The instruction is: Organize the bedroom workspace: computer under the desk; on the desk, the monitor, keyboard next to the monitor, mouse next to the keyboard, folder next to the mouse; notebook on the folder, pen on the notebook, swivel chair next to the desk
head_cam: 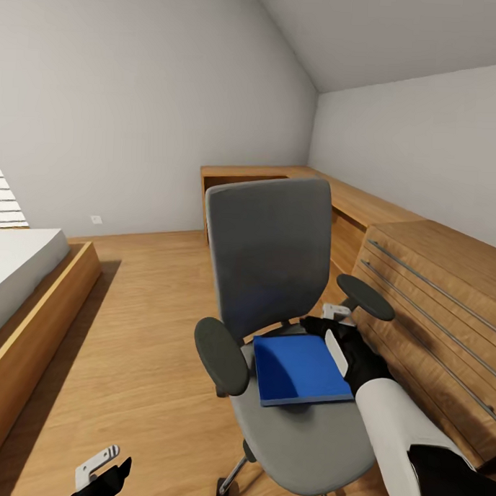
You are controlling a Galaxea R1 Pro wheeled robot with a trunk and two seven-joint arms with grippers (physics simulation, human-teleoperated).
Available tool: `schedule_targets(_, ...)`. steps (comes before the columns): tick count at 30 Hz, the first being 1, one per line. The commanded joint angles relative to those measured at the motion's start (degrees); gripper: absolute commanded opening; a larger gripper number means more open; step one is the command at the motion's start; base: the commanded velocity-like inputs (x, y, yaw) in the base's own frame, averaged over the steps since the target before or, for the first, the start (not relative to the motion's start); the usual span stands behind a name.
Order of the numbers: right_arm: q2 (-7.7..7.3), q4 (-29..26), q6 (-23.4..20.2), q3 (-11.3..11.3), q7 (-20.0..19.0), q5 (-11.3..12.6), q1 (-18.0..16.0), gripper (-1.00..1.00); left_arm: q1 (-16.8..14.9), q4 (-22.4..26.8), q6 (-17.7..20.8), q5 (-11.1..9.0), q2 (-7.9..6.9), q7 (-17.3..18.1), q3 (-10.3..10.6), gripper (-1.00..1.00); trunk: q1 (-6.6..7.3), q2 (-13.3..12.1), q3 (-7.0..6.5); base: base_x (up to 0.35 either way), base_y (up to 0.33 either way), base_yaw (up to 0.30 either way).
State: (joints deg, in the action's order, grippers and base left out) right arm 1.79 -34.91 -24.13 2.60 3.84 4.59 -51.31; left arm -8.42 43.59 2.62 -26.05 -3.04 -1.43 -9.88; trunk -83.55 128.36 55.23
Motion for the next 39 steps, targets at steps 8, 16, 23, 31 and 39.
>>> schedule_targets(8, -0.02, 0.58, 0.52, 0.13, 0.29, 0.13, -0.02, 1.0, -0.01, 0.13, 0.28, -0.58, -0.03, -0.15, 0.04, 1.0, 0.01, 0.02, 0.05, 0.0, 0.0, 0.0)
schedule_targets(16, -0.05, 0.63, 0.55, 0.13, 0.29, 0.07, -0.02, 1.0, 0.0, 0.17, 0.28, -0.58, -0.04, -0.15, 0.04, 1.0, 0.01, 0.02, 0.05, 0.0, 0.0, 0.0)
schedule_targets(23, -0.06, 0.7, 0.5, 0.09, 0.29, -0.29, -0.02, 1.0, 0.0, 0.17, 0.26, -0.62, -0.26, -0.03, 0.03, 1.0, 0.01, 0.02, 0.05, 0.0, 0.0, 0.0)
schedule_targets(31, 0.02, 2.95, 0.43, 0.12, 0.36, -2.98, -0.02, 1.0, 0.03, 0.26, 0.19, -0.6, -0.44, 0.02, 0.04, 1.0, 0.01, 0.02, 0.05, 0.0, 0.0, 0.0)
schedule_targets(39, 0.14, 3.41, 0.28, 0.13, 1.5, -5.74, -0.02, 1.0, 0.02, 0.26, 0.19, -0.6, -0.47, 0.02, 0.04, 1.0, 0.01, 0.02, 0.05, 0.0, 0.0, 0.0)
